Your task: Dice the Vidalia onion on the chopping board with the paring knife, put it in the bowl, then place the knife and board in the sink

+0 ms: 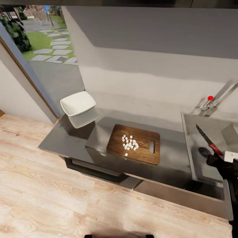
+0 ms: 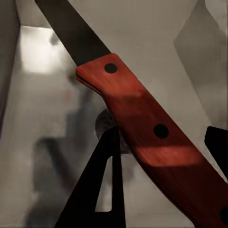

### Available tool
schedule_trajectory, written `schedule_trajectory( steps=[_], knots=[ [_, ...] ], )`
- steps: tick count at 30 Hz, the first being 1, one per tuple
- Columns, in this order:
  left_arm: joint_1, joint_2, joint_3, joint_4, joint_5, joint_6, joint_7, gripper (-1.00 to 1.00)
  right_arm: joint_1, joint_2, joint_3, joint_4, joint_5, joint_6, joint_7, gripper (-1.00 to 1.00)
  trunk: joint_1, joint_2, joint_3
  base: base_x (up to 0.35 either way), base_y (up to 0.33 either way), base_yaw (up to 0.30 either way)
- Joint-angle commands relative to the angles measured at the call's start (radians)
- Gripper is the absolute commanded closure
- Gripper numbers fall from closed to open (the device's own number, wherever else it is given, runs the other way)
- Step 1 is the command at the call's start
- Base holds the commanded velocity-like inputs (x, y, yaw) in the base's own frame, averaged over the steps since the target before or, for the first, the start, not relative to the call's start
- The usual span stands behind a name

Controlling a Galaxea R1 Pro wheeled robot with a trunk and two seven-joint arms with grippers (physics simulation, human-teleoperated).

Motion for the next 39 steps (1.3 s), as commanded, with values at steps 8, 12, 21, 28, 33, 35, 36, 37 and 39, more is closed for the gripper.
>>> schedule_trajectory(
  steps=[8, 12, 21, 28, 33, 35, 36, 37, 39],
  knots=[
    [0.000, 0.001, -0.008, 0.001, 0.010, -0.002, 0.005, -1.00, -0.001, 0.001, -0.033, 0.078, -0.007, 0.004, 0.002, 1.00, 0.001, -0.002, -0.001, 0.156, -0.108, 0.000],
    [0.000, 0.001, -0.008, -0.001, 0.010, -0.003, 0.004, -1.00, -0.001, 0.001, -0.029, 0.137, -0.008, -0.005, -0.001, 1.00, 0.001, -0.002, -0.001, 0.005, -0.003, 0.000],
    [0.000, -0.001, -0.008, -0.007, 0.010, -0.003, 0.005, -1.00, -0.001, 0.000, -0.028, 0.239, -0.009, -0.105, -0.005, 1.00, 0.001, -0.002, -0.001, 0.000, -0.012, 0.000],
    [0.000, -0.004, -0.008, -0.006, 0.010, -0.003, 0.005, -1.00, -0.001, 0.005, -0.027, 0.238, -0.011, -0.108, 0.002, 1.00, 0.001, -0.002, -0.001, 0.000, -0.146, -0.040],
    [0.000, -0.004, -0.009, -0.006, 0.010, -0.002, 0.005, -1.00, -0.001, 0.005, -0.025, 0.238, -0.011, -0.108, 0.004, 1.00, 0.001, -0.002, -0.001, 0.000, -0.106, -0.257],
    [0.000, -0.004, -0.008, -0.006, 0.010, -0.002, 0.005, -1.00, -0.001, 0.008, -0.022, 0.239, -0.012, -0.108, 0.004, 1.00, 0.001, -0.002, -0.001, 0.000, -0.060, -0.135],
    [0.000, -0.004, -0.008, -0.006, 0.010, -0.002, 0.005, -1.00, -0.001, 0.010, -0.020, 0.239, -0.012, -0.109, 0.005, 1.00, 0.001, -0.002, -0.001, 0.000, -0.022, -0.047],
    [0.000, -0.004, -0.008, -0.006, 0.010, -0.002, 0.005, -1.00, -0.001, 0.011, -0.019, 0.240, -0.013, -0.109, 0.005, 1.00, 0.001, -0.002, -0.001, 0.000, -0.014, -0.030],
    [0.000, -0.004, -0.009, -0.006, 0.010, -0.002, 0.005, -1.00, -0.001, 0.022, -0.016, 0.242, -0.013, -0.111, 0.006, 1.00, 0.001, -0.002, -0.001, 0.000, -0.006, -0.013]
  ],
)
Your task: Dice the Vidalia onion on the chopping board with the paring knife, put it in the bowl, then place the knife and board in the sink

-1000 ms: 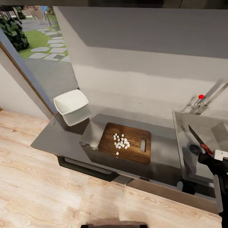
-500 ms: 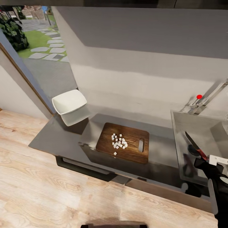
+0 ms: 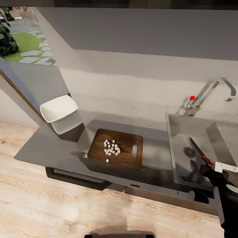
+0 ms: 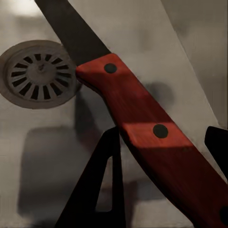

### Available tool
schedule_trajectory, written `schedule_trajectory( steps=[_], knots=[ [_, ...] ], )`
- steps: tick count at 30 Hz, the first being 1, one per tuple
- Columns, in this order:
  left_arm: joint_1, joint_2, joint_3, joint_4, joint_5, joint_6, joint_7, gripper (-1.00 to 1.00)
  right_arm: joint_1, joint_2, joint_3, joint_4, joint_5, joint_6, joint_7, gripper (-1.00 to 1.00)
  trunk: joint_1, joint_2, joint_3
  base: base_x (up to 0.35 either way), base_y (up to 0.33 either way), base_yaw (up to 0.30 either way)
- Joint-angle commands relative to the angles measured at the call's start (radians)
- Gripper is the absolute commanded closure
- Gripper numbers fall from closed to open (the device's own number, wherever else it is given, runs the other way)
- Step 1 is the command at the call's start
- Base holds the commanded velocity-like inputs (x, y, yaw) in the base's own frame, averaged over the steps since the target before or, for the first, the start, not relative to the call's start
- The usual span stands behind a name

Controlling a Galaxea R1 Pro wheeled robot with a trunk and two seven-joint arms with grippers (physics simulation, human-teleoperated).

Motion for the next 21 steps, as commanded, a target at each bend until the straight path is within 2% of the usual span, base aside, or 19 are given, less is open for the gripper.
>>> schedule_trajectory(
  steps=[1, 5, 8, 11, 17, 21],
  knots=[
    [0.000, 0.002, -0.007, -0.001, 0.010, -0.002, 0.005, -1.00, -0.001, 0.015, -0.001, -0.001, 0.006, 0.001, 0.007, 1.00, 0.001, -0.002, -0.001, 0.000, -0.002, -0.005],
    [0.000, 0.002, -0.007, -0.002, 0.010, -0.003, 0.005, -1.00, -0.001, 0.055, 0.010, 0.038, 0.009, -0.082, 0.006, 1.00, 0.001, -0.002, -0.001, 0.000, -0.001, -0.001],
    [0.000, 0.002, -0.008, -0.003, 0.010, -0.003, 0.005, -1.00, -0.001, 0.058, 0.083, 0.115, 0.011, -0.137, 0.001, 1.00, 0.001, -0.002, -0.001, 0.079, 0.000, 0.000],
    [0.000, 0.002, -0.007, -0.003, 0.010, -0.003, 0.005, -1.00, -0.001, 0.058, 0.113, 0.135, 0.011, -0.165, -0.003, 1.00, 0.001, -0.002, -0.001, 0.164, 0.000, 0.000],
    [0.000, 0.002, -0.006, -0.001, 0.010, -0.002, 0.005, -1.00, -0.001, 0.057, 0.118, 0.140, 0.011, -0.171, -0.003, 1.00, 0.001, -0.002, -0.001, 0.288, 0.000, 0.000],
    [0.000, 0.002, -0.006, -0.002, 0.010, -0.002, 0.005, -1.00, -0.001, 0.051, 0.113, 0.159, 0.013, -0.172, -0.003, 1.00, 0.001, -0.002, -0.001, 0.111, 0.000, 0.000]
  ],
)
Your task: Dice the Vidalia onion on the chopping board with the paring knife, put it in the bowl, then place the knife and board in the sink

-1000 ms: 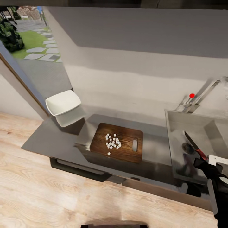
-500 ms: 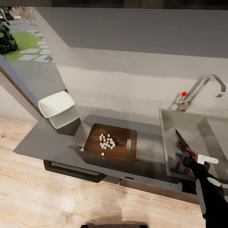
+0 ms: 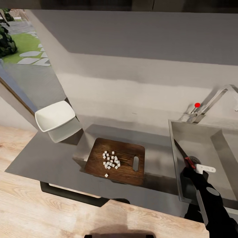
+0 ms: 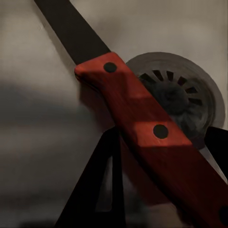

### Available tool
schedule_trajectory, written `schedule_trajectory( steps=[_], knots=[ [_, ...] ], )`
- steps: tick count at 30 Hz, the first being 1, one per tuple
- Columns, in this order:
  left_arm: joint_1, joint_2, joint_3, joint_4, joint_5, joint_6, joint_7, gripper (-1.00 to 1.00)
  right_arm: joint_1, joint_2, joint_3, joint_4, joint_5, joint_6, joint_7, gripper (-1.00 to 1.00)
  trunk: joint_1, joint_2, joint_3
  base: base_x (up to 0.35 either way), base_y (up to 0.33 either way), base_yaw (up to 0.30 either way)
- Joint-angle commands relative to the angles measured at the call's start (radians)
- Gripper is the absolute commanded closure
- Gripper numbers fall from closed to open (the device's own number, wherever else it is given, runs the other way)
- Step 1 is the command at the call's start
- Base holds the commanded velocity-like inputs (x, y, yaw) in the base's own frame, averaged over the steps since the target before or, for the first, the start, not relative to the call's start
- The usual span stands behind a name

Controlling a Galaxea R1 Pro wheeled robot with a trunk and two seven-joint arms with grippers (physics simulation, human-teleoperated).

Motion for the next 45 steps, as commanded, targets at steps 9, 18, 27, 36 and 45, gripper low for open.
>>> schedule_trajectory(
  steps=[9, 18, 27, 36, 45],
  knots=[
    [0.000, 0.002, -0.007, -0.004, 0.010, -0.002, 0.005, -1.00, 0.000, -0.002, -0.006, 0.037, 0.012, 0.004, 0.004, 1.00, 0.001, -0.001, -0.001, 0.006, 0.000, 0.000],
    [0.000, 0.002, -0.007, -0.005, 0.010, -0.002, 0.005, -1.00, 0.000, -0.002, -0.007, 0.036, 0.012, -0.007, 0.005, -1.00, 0.001, -0.001, -0.001, 0.000, 0.000, 0.000],
    [0.000, 0.002, -0.007, -0.004, 0.010, -0.002, 0.005, -1.00, 0.000, -0.002, -0.079, -0.150, 0.011, 0.019, 0.004, -1.00, 0.001, -0.001, -0.001, 0.000, 0.000, -0.002],
    [0.000, 0.002, -0.007, -0.003, 0.010, -0.002, 0.005, -1.00, 0.000, 0.002, -0.128, -0.320, 0.009, 0.125, 0.022, -1.00, 0.001, -0.001, 0.012, 0.000, 0.000, -0.064],
    [0.000, 0.002, -0.008, 0.006, 0.011, -0.002, 0.005, -1.00, 0.000, 0.002, -0.129, -0.358, 0.011, 0.175, 0.140, -1.00, 0.001, -0.001, 0.026, -0.092, 0.000, -0.003]
  ],
)
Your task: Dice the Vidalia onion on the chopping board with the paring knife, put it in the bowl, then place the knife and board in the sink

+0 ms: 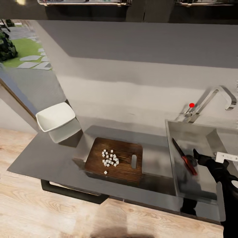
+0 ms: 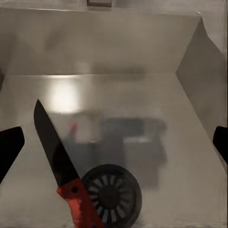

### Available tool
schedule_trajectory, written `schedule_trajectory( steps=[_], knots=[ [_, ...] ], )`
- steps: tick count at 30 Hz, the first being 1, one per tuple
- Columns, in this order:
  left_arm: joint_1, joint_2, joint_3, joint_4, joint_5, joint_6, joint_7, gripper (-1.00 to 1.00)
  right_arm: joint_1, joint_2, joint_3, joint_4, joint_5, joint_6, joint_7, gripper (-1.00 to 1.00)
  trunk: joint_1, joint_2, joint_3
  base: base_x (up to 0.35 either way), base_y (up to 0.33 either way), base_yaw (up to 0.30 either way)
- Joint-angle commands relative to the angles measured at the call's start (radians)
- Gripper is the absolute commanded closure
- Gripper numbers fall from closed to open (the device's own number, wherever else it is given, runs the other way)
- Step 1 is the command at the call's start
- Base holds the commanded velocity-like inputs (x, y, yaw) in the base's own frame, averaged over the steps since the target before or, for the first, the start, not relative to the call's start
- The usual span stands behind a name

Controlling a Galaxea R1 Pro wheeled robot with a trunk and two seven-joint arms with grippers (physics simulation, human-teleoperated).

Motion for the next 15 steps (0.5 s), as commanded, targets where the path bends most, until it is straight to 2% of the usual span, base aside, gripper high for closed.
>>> schedule_trajectory(
  steps=[1, 11, 15],
  knots=[
    [0.000, 0.002, -0.007, 0.000, 0.011, -0.002, 0.005, -1.00, -0.001, 0.000, -0.002, -0.003, 0.006, 0.006, 0.010, -1.00, 0.000, -0.002, 0.000, -0.310, 0.000, 0.000],
    [0.000, 0.002, -0.007, 0.001, 0.011, -0.002, 0.004, -1.00, -0.001, 0.001, 0.000, -0.027, 0.006, 0.006, 0.012, -1.00, 0.000, -0.002, 0.016, -0.335, 0.000, 0.000],
    [0.000, 0.002, -0.007, 0.000, 0.011, -0.002, 0.004, -1.00, -0.001, 0.003, 0.002, -0.027, 0.006, 0.006, 0.012, -1.00, 0.000, -0.002, 0.023, -0.101, 0.000, 0.000]
  ],
)
